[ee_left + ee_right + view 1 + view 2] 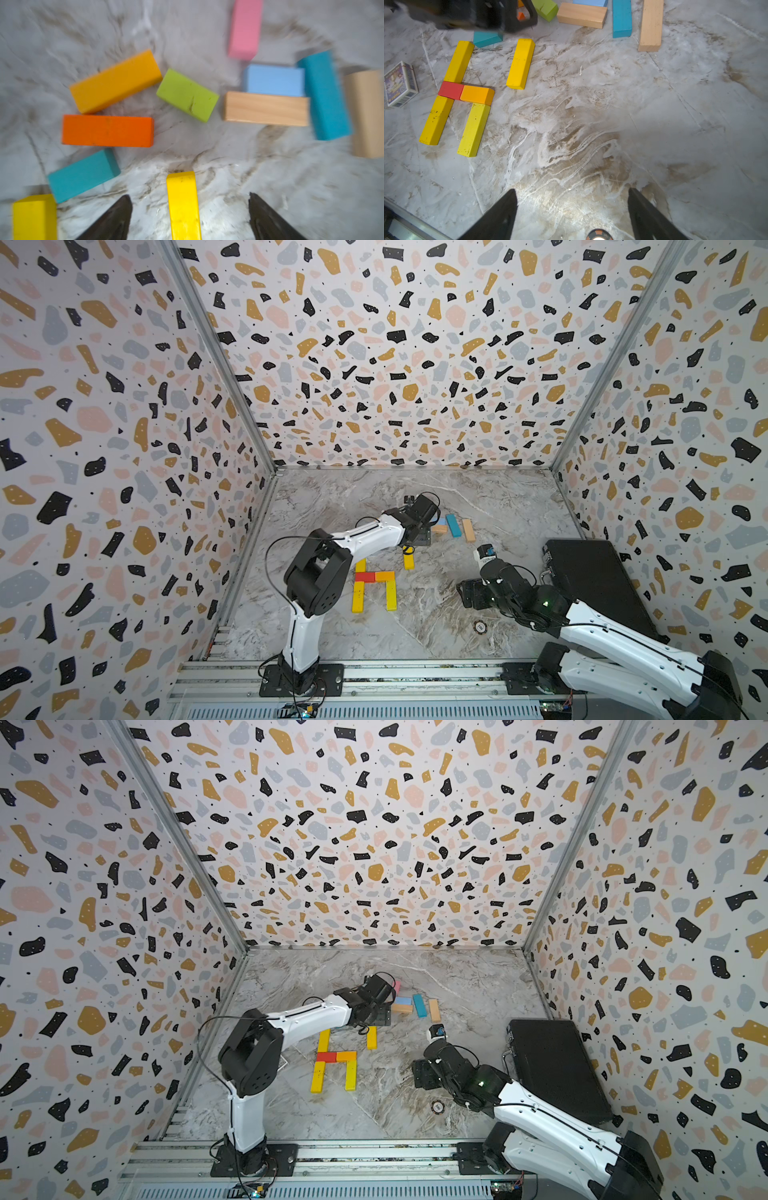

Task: Assemble the letter h with building blocks
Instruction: Place the building block at the center of the board, then pick up the building block from the center of the board.

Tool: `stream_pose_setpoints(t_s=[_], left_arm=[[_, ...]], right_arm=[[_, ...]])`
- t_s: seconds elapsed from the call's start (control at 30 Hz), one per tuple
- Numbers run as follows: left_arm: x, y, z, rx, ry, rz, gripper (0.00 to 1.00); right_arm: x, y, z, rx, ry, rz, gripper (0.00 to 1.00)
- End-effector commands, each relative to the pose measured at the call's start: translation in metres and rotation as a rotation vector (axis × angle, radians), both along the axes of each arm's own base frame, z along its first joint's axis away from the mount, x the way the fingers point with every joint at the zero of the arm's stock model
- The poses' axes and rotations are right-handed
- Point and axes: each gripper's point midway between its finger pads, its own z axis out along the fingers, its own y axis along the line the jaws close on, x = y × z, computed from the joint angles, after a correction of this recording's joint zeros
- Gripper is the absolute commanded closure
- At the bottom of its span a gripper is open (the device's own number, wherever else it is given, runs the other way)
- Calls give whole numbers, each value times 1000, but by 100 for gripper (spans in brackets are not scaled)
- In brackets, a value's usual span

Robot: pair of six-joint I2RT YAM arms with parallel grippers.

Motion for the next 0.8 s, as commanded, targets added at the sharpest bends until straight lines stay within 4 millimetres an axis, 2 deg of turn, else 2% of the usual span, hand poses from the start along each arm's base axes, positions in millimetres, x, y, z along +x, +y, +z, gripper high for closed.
stream_pose_setpoints(t_s=[0.0, 0.13, 0.27, 0.43, 0.53, 0.63, 0.77], left_arm=[[-1, 2, 108, -160, -208, -23, 2], [-35, 20, 166, -294, -307, -65, 1], [-78, 58, 189, -340, -365, -74, 1], [-125, 109, 186, -304, -382, -64, 1], [-146, 135, 182, -275, -390, -49, 1], [-161, 150, 179, -273, -399, -45, 1], [-173, 159, 173, -269, -392, -52, 1]], right_arm=[[4, 0, 8, -22, -12, 3, 15], [13, 29, 15, 9, 10, 80, 16], [29, 85, 21, 76, 52, 208, 15], [62, 142, 17, 108, 76, 261, 15], [86, 167, 10, 57, 65, 267, 16], [106, 184, -5, -29, 70, 270, 16], [125, 204, -29, -109, 99, 271, 15]])
